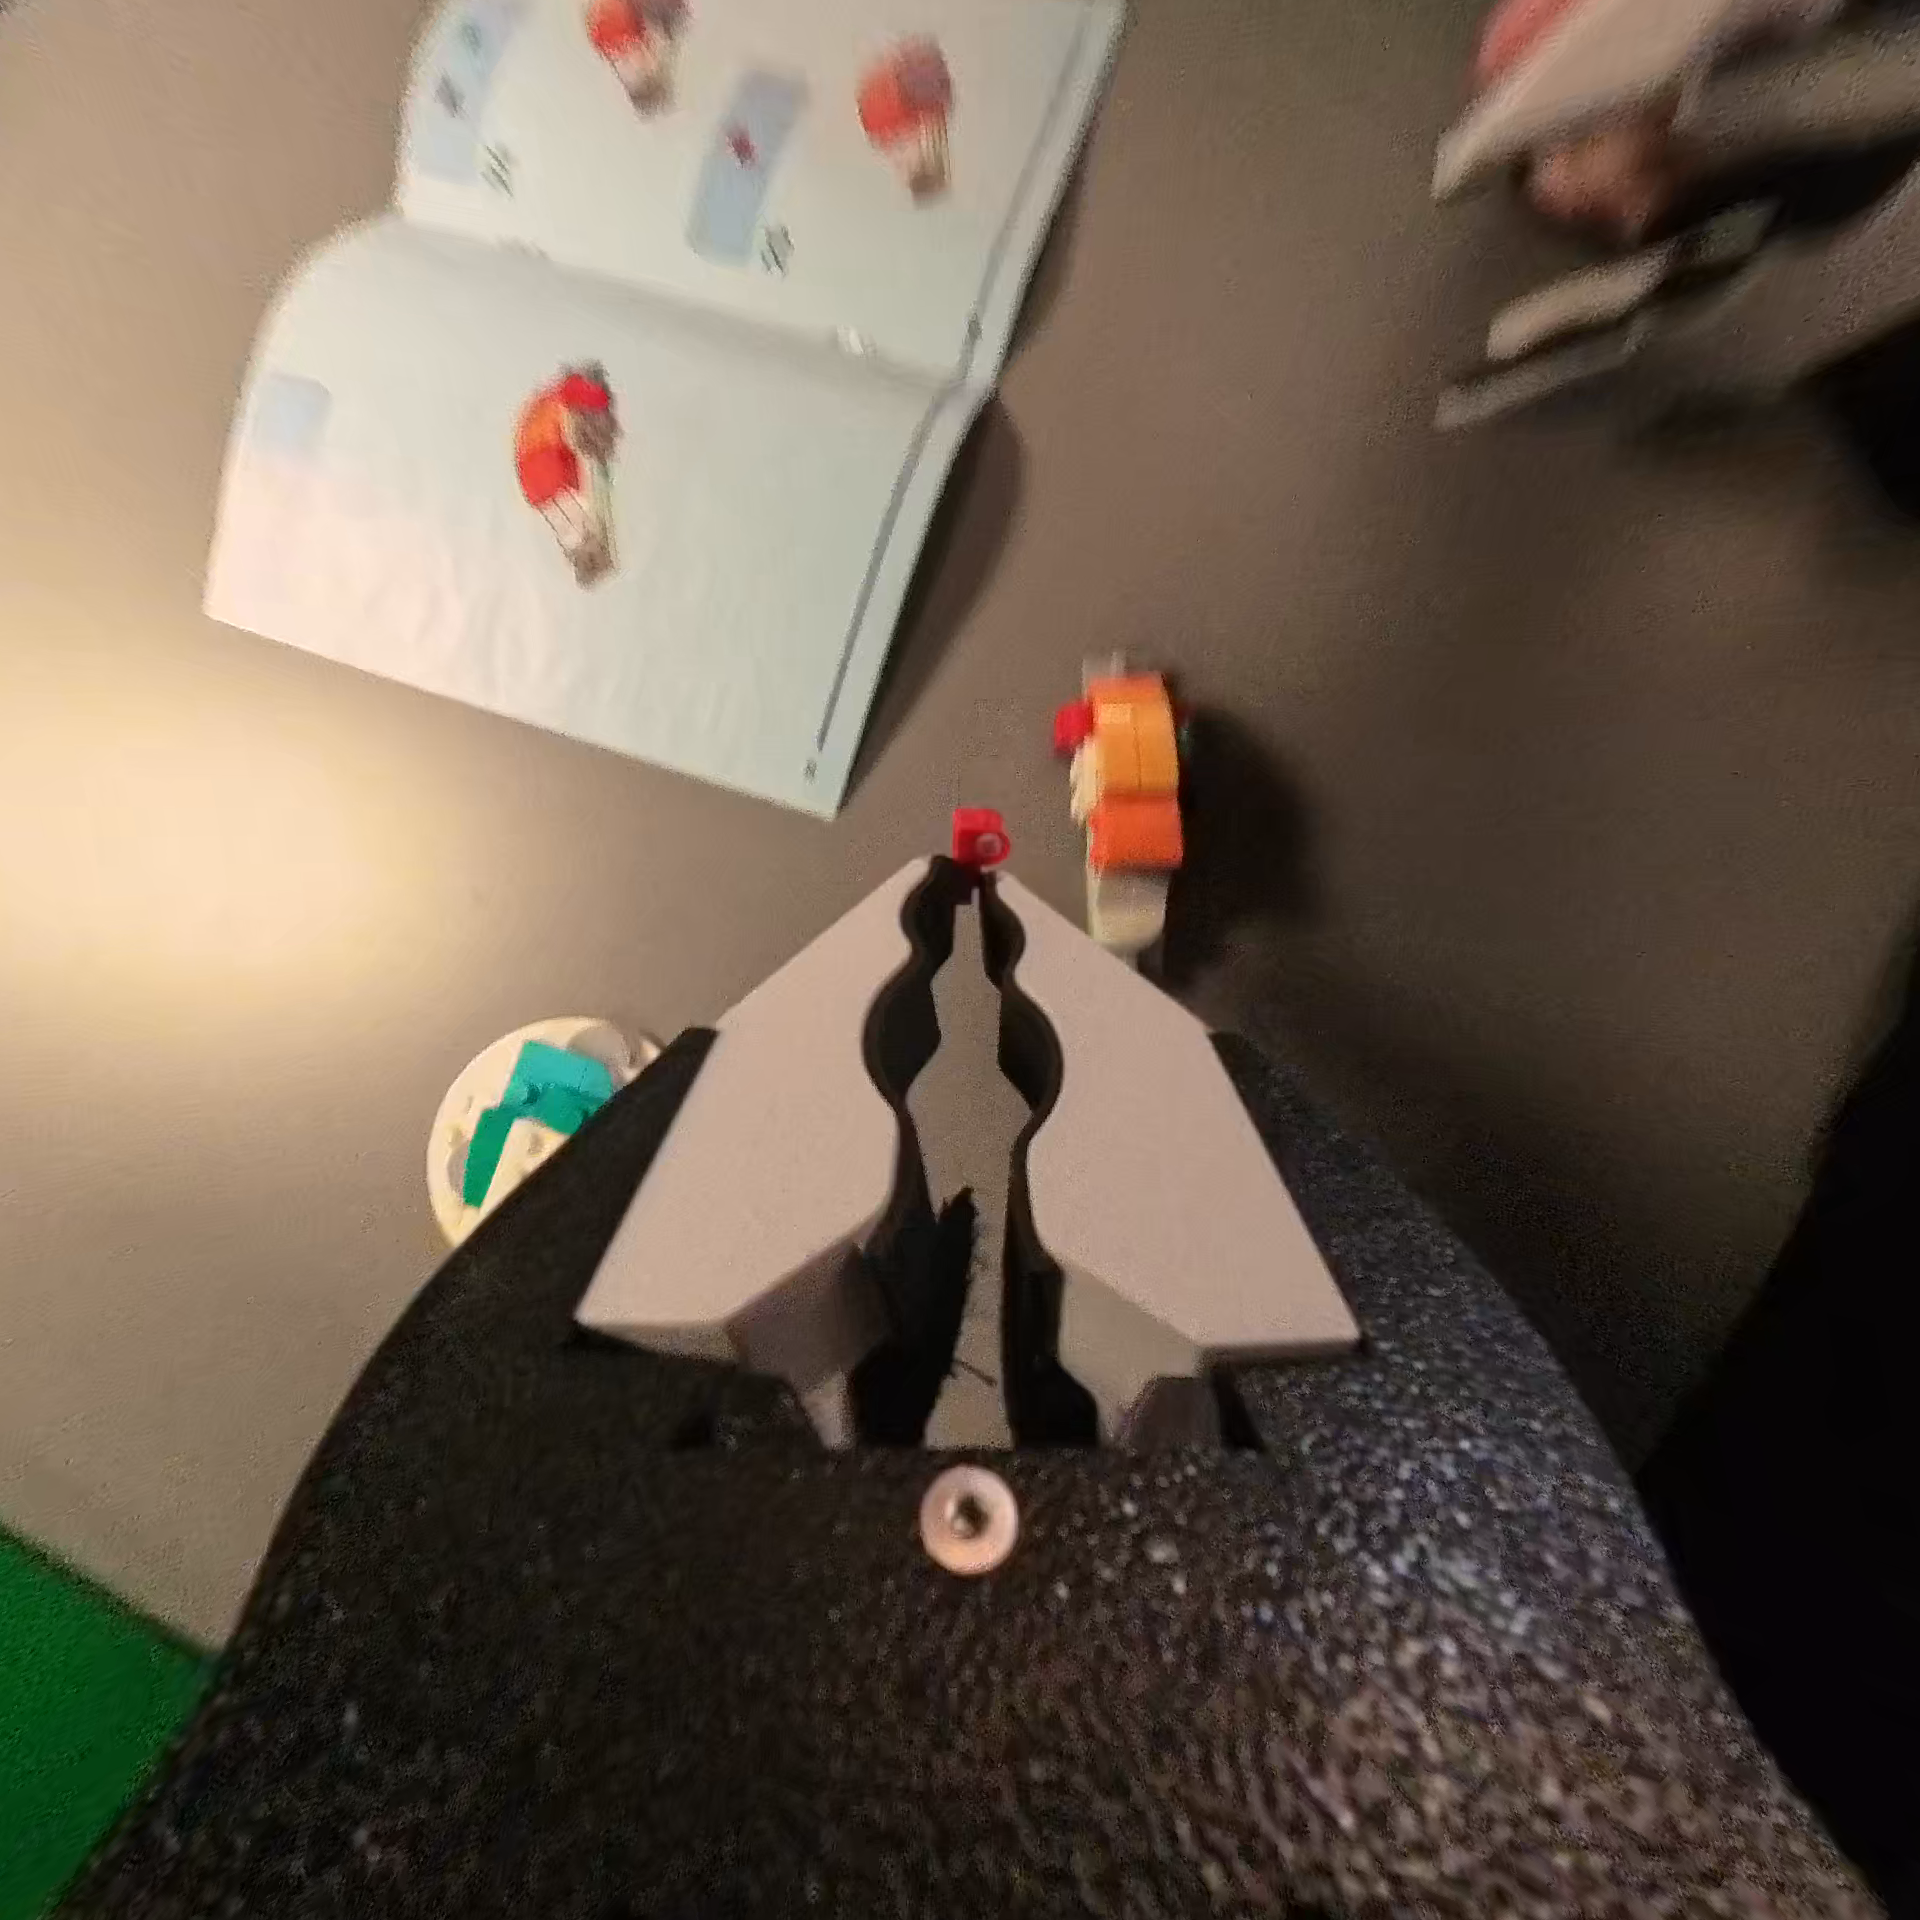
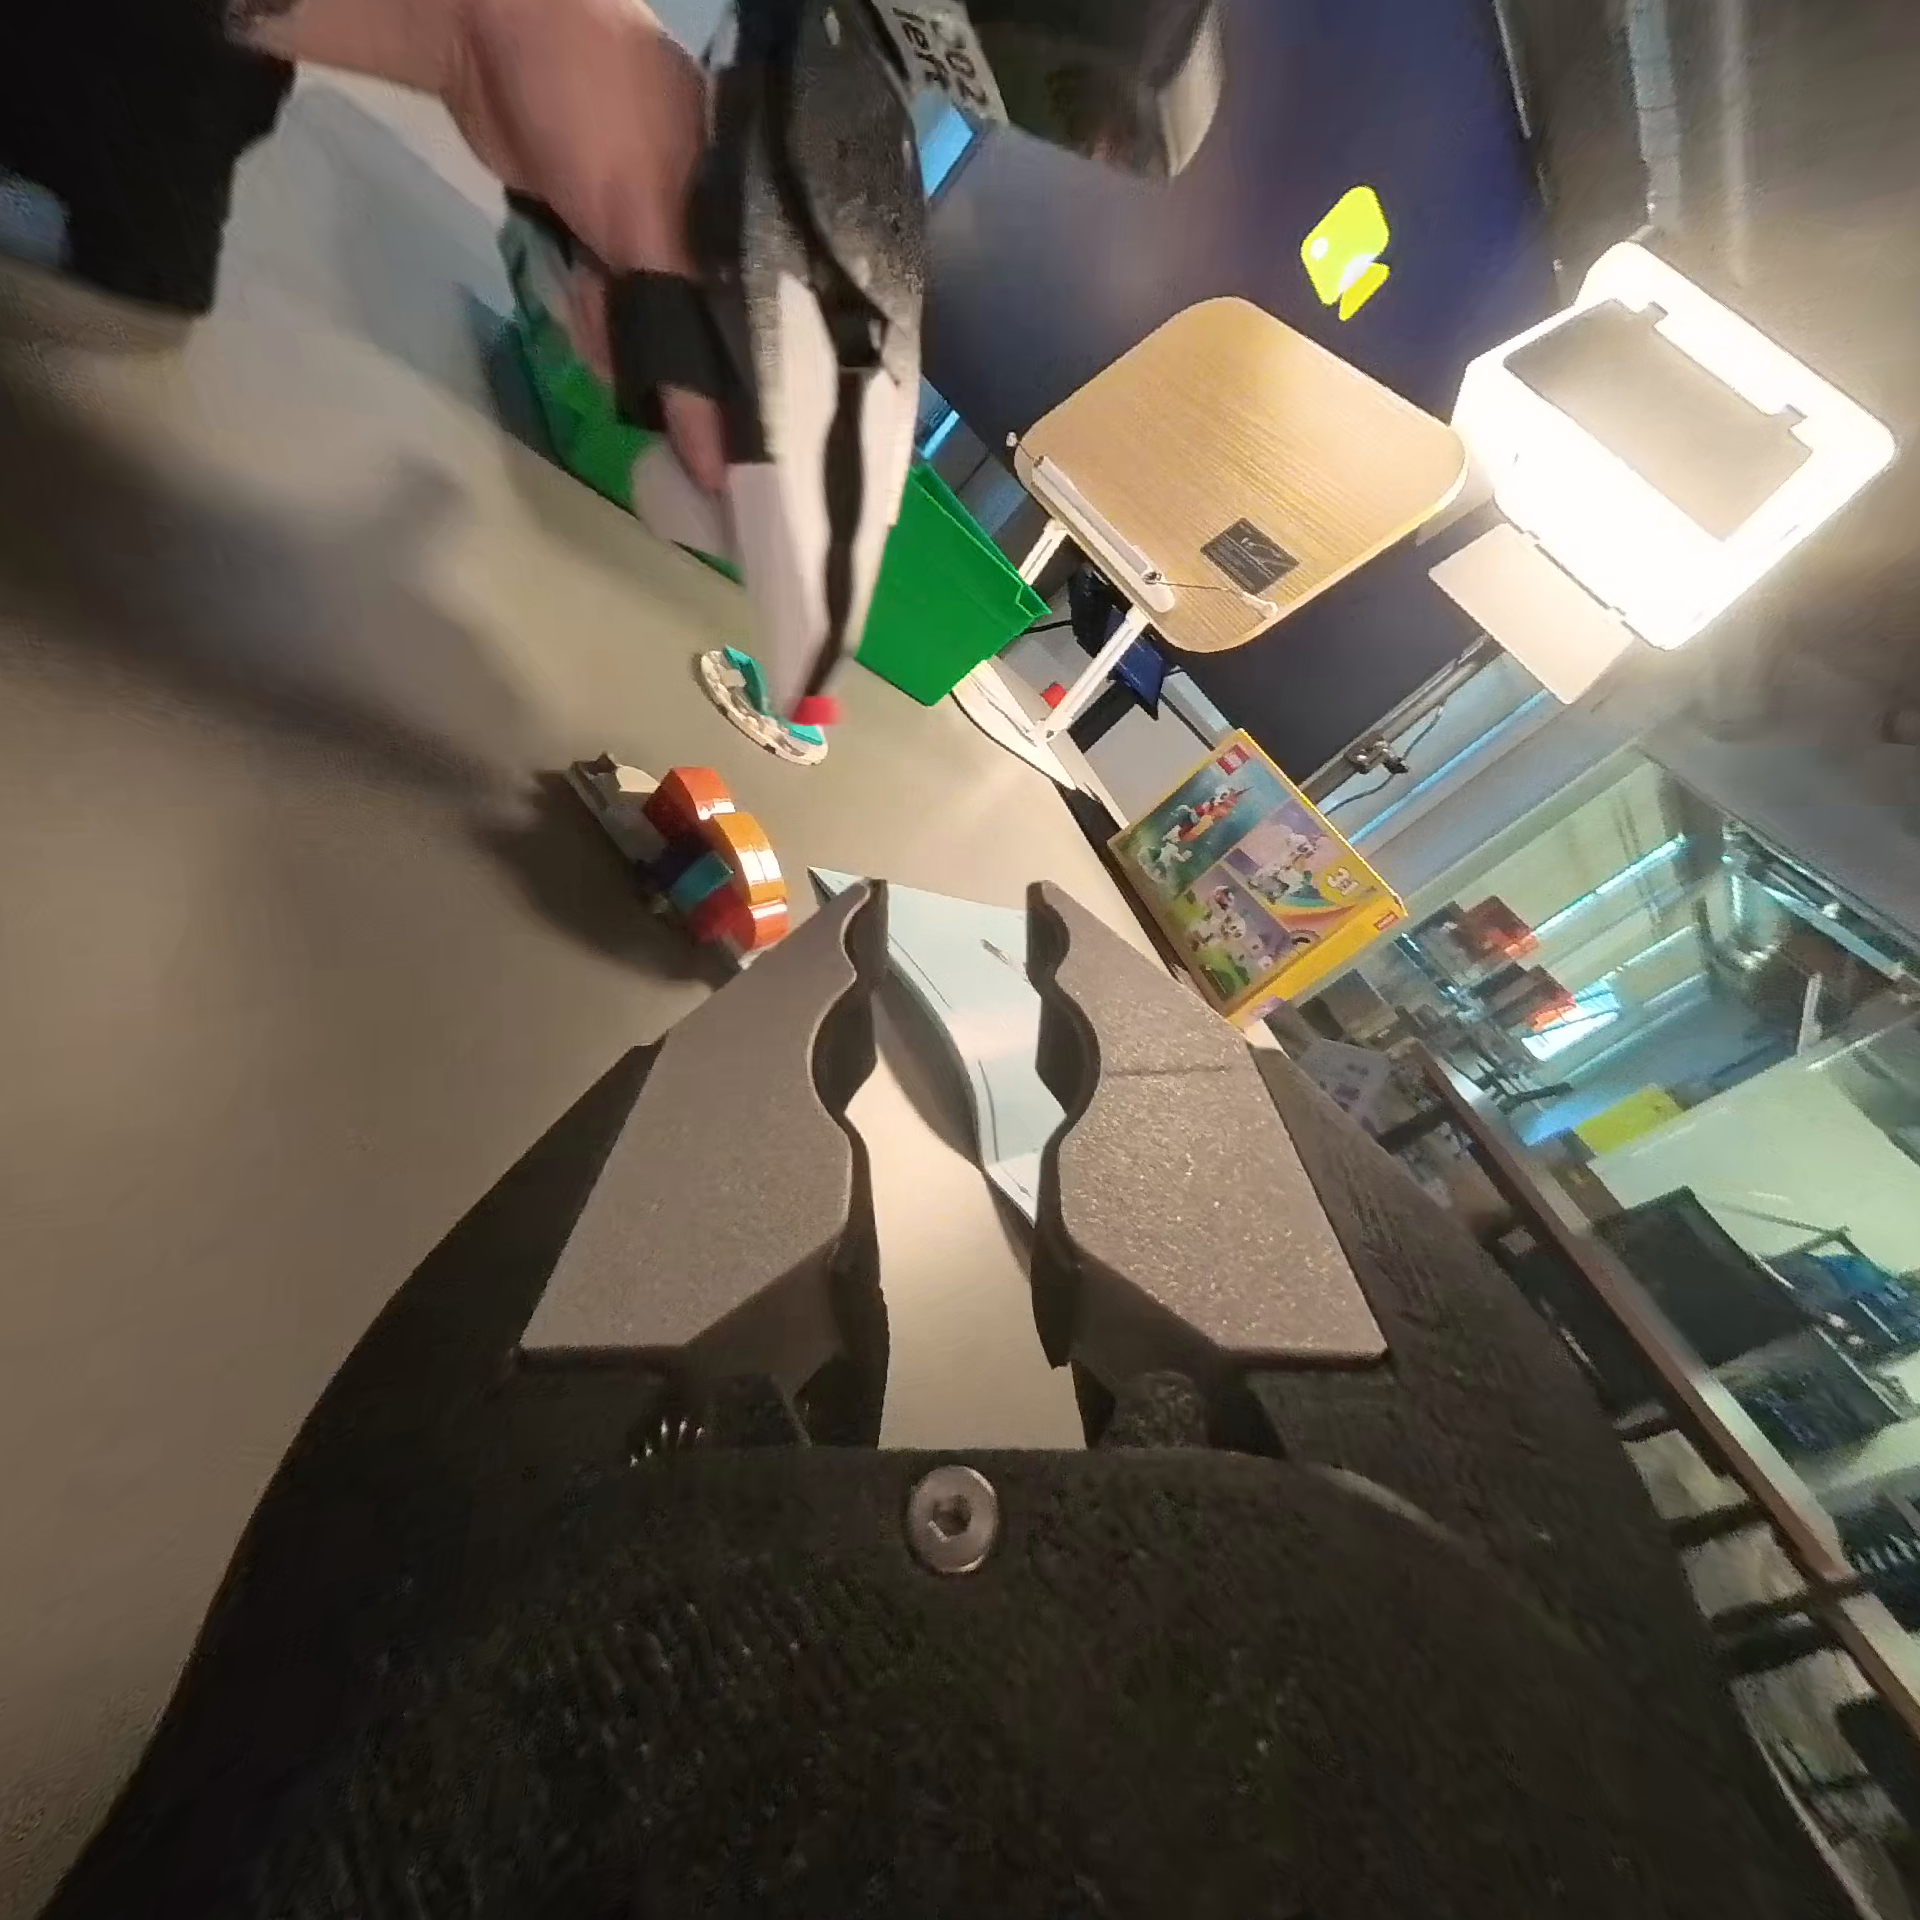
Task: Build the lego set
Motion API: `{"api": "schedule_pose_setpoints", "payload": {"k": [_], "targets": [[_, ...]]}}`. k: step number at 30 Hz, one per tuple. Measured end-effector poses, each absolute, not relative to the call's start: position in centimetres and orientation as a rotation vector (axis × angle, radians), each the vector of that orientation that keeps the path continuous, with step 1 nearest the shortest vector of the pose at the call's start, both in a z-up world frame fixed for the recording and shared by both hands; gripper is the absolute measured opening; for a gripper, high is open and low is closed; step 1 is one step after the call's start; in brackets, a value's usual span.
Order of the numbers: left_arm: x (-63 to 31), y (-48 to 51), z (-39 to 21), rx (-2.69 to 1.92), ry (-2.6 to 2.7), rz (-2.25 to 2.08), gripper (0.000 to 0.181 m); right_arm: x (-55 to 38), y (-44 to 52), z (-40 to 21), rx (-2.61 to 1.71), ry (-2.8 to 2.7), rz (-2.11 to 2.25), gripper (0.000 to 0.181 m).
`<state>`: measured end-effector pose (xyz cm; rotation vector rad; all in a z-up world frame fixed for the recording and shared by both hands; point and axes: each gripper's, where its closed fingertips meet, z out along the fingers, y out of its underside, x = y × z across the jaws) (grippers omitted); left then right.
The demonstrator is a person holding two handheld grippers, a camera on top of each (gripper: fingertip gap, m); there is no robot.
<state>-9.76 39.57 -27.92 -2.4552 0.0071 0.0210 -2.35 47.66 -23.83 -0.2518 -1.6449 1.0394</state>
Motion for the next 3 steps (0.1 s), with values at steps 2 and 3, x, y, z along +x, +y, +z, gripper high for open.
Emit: {"api": "schedule_pose_setpoints", "payload": {"k": [2,3], "targets": [[-10.1,38.0,-29.6,-2.585,0.112,0.065,0.002,-2.4,47.7,-23.9,-0.248,-1.648,1.025,0.025],[-10.4,37.5,-30.2,-2.633,0.14,0.087,0.002,-2.4,47.7,-24.0,-0.244,-1.65,1.018,0.024]]}}
